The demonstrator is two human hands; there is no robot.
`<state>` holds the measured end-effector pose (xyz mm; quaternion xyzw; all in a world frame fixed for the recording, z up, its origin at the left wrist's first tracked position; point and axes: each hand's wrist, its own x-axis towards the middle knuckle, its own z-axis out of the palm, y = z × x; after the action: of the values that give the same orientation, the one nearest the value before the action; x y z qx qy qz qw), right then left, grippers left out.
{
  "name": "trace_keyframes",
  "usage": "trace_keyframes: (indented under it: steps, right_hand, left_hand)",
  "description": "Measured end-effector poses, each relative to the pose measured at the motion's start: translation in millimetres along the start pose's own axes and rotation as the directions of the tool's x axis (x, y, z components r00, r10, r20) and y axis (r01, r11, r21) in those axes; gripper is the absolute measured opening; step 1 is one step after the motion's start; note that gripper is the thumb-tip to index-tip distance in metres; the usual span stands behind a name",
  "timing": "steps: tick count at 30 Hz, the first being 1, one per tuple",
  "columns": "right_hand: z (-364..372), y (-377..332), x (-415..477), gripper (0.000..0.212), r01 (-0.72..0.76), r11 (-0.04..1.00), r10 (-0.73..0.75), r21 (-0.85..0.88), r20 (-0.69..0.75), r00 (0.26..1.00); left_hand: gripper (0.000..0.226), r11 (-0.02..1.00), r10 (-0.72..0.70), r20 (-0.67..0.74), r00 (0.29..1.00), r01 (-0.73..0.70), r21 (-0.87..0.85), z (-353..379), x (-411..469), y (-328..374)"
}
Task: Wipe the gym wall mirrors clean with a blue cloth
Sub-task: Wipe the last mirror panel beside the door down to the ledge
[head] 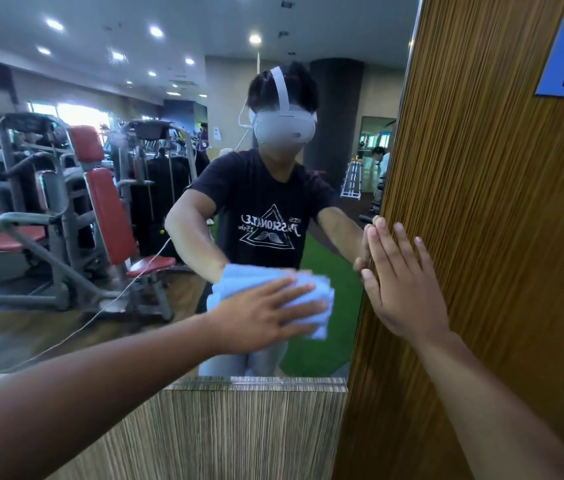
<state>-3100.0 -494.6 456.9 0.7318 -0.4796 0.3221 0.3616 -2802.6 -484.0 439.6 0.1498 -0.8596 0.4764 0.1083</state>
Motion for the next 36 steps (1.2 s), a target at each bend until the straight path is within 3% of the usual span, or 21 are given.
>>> trace_keyframes:
  steps: [4, 10, 15, 18, 21, 23, 25, 28, 31, 36]
  right_hand:
    - [5, -2, 0, 0.075, -0.014, 0.999, 0.015, -0.03, 0.014, 1.0]
    - [16, 2, 1, 0.078, 0.031, 0.998, -0.032, -0.062, -0.009, 0.999]
    - [18, -1, 1, 0.077, 0.025, 1.0, -0.025, -0.009, -0.051, 0.998]
    - [16, -8, 1, 0.08, -0.009, 0.999, 0.011, 0.03, -0.041, 0.999]
    - [13, -11, 0, 0.083, -0.028, 0.999, 0.029, 0.015, -0.018, 0.999]
    - [11, -11, 0, 0.085, -0.024, 1.0, 0.024, -0.004, 0.001, 1.0]
    - [10, -10, 0, 0.089, -0.022, 1.0, 0.023, -0.021, 0.026, 0.999]
    - [12, -11, 1, 0.103, -0.018, 1.0, 0.019, -0.021, 0.054, 0.998]
    - [17, -10, 1, 0.111, -0.001, 1.0, 0.002, -0.019, 0.051, 0.999]
    - [20, -10, 1, 0.112, -0.013, 0.999, 0.011, 0.044, 0.037, 0.999]
  left_hand:
    - [0.038, 0.997, 0.044, 0.103, 0.994, -0.051, 0.059, -5, -36, -12]
    - [0.047, 0.958, -0.265, -0.126, 0.956, 0.276, 0.08, -54, -10, -90]
    - [0.043, 0.902, -0.425, -0.268, 0.865, 0.431, -0.04, -37, 13, -54]
    - [0.043, 0.937, -0.348, -0.23, 0.909, 0.346, -0.053, -8, 1, -8]
    - [0.047, 0.999, -0.046, 0.015, 0.999, 0.047, -0.027, 22, -33, 39]
    - [0.044, 0.997, 0.072, 0.147, 0.986, -0.07, -0.022, 24, -50, 44]
    - [0.044, 0.997, 0.079, 0.153, 0.985, -0.081, 0.007, 16, -54, 28]
    - [0.045, 0.995, -0.096, 0.028, 0.995, 0.095, 0.036, -14, -40, -19]
    - [0.043, 0.956, -0.287, -0.087, 0.954, 0.291, 0.029, -38, -13, -56]
    - [0.041, 0.886, -0.46, -0.252, 0.851, 0.46, -0.061, -25, 9, -33]
